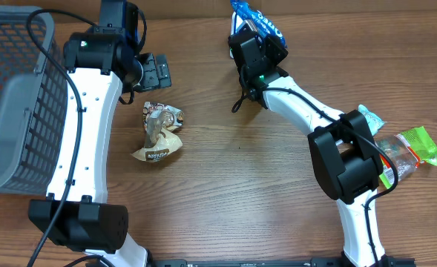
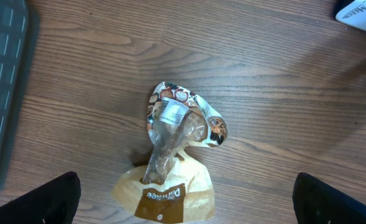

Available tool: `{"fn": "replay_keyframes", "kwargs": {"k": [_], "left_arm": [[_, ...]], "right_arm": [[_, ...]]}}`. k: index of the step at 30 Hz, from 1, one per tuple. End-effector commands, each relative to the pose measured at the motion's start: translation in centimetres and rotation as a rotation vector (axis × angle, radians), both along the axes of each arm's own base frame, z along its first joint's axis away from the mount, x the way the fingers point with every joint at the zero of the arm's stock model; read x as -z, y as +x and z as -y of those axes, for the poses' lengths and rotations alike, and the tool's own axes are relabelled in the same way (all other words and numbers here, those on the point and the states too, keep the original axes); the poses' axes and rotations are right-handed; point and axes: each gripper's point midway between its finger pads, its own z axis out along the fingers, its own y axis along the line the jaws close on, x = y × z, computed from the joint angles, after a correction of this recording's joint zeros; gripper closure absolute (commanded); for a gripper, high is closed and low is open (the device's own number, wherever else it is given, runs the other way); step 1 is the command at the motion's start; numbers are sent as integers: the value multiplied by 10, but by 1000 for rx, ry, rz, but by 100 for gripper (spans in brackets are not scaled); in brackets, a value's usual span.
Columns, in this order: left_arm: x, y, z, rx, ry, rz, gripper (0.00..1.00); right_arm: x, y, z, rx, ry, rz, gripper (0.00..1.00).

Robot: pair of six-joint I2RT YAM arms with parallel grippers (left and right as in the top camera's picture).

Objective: Scan the item barcode

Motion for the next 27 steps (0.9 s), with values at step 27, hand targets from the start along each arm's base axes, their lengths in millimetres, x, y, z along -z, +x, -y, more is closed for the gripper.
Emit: {"fn": "replay_keyframes", "kwargs": {"k": [27], "left_arm": [[-9,1,0,-4,1,28,0]], "right_arm": [[-36,-240,274,1192,1130,-136,96]]}}
